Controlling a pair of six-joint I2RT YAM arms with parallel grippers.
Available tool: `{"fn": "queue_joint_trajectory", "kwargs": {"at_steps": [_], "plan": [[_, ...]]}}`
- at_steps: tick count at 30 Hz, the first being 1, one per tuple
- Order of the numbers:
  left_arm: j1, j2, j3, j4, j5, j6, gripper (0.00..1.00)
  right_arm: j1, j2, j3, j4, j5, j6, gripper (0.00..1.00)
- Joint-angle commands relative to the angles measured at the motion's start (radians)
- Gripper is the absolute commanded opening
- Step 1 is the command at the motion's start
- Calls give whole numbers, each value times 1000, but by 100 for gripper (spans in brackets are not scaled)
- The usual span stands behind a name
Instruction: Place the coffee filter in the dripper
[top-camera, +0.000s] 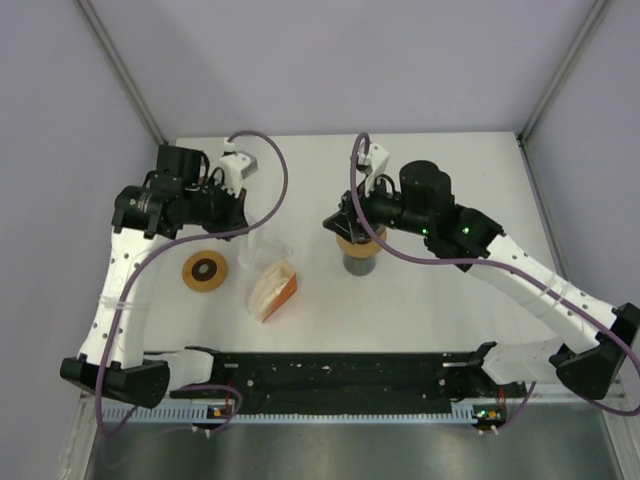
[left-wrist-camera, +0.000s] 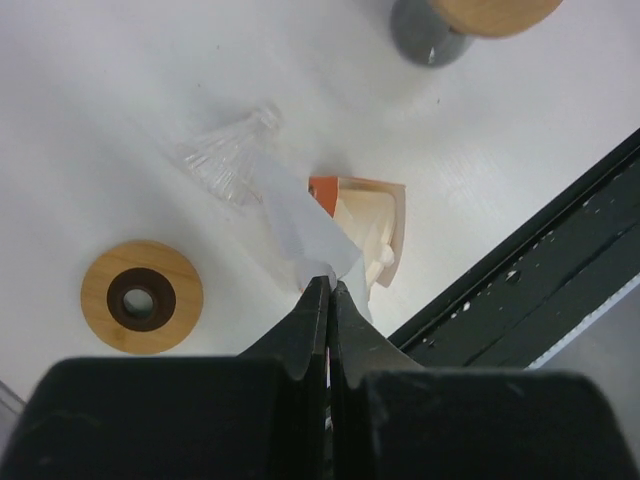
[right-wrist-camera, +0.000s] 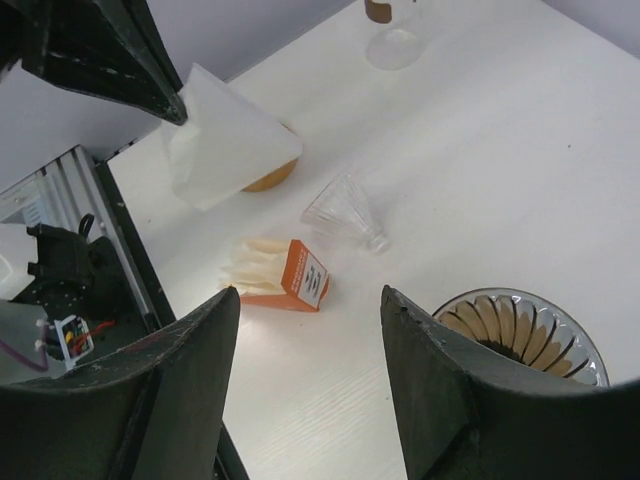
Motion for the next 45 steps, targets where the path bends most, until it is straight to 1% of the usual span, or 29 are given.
{"fn": "queue_joint_trajectory", "kwargs": {"at_steps": [1, 3, 4, 5, 6, 8, 9, 11, 14, 18, 23, 27, 33, 36, 37, 39, 40, 43, 44, 45], "plan": [[58, 8, 98, 3, 170, -115, 0, 54, -6, 85, 59, 131, 13, 58], [66, -2, 113, 70, 171, -205, 0, 103, 8, 114, 62, 228, -4, 57], [71, -7, 116, 108, 157, -257, 0, 144, 20, 132, 65, 301, -20, 56], [74, -12, 118, 151, 140, -291, 0, 183, 38, 147, 75, 363, -43, 56], [77, -18, 118, 193, 109, -369, 0, 232, 52, 167, 83, 439, -71, 56], [83, -27, 116, 266, 57, -465, 0, 310, 96, 198, 106, 577, -113, 59], [84, -22, 122, 283, 36, -506, 0, 338, 121, 212, 118, 625, -151, 60], [86, -13, 132, 300, 36, -555, 0, 370, 168, 236, 131, 676, -171, 63], [86, -6, 112, 339, 89, -577, 0, 381, 247, 285, 120, 690, -166, 65], [86, -4, 93, 352, 98, -597, 0, 386, 323, 344, 102, 717, -179, 65], [86, -4, 90, 359, 112, -600, 0, 384, 360, 361, 124, 716, -214, 63], [86, -2, 86, 362, 134, -603, 0, 386, 391, 373, 126, 782, -237, 62], [86, -9, 78, 368, 172, -621, 0, 384, 442, 407, 132, 796, -283, 59], [86, -10, 76, 366, 171, -615, 0, 375, 459, 431, 125, 875, -288, 53], [86, -13, 72, 363, 169, -614, 0, 370, 456, 433, 124, 885, -286, 50], [86, -12, 67, 368, 181, -615, 0, 360, 451, 433, 124, 871, -278, 42], [86, -10, 63, 371, 193, -617, 0, 355, 449, 433, 121, 860, -278, 36], [84, -9, 49, 388, 213, -615, 0, 346, 445, 440, 100, 857, -260, 8], [84, -9, 43, 392, 213, -608, 0, 343, 445, 444, 89, 857, -249, 0], [84, -9, 38, 394, 215, -600, 0, 340, 437, 444, 77, 848, -236, 0]]}}
